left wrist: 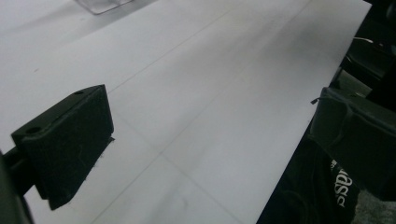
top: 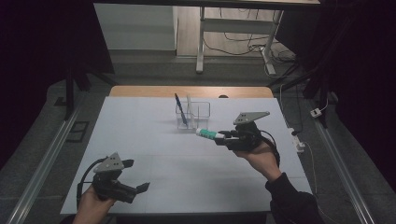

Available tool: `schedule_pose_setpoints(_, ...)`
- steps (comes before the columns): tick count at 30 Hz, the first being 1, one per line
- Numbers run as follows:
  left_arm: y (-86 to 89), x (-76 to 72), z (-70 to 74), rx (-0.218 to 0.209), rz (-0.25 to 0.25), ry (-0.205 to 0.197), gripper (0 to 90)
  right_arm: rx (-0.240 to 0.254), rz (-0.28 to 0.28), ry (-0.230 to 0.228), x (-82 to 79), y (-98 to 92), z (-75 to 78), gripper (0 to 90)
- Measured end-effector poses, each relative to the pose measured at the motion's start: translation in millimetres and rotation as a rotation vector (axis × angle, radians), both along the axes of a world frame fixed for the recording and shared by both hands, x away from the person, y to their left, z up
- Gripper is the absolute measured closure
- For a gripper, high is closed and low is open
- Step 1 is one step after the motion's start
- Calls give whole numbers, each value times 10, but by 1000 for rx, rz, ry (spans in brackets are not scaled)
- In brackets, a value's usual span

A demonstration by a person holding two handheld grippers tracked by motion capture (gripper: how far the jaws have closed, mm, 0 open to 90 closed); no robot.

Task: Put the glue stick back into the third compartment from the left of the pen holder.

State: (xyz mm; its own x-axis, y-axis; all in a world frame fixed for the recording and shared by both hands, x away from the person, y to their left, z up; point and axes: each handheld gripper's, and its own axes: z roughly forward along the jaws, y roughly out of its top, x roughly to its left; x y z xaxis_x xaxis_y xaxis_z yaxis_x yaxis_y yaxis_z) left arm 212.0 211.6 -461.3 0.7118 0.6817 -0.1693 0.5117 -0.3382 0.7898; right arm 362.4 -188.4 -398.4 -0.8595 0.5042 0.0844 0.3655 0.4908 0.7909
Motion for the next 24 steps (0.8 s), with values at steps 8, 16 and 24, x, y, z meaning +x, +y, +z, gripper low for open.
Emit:
schedule_pose_setpoints(8,227,-146,-80,-12,66,30,0,-31,-56,-6,212,27,3,653)
schedule_pose_setpoints(16,349,-249,-119,5,114,48,0,-56,-109,-9,407,73,41,653)
schedule_pose_setpoints(24,435,-303,-145,0,139,59,0,-85,-146,-13,601,147,105,653)
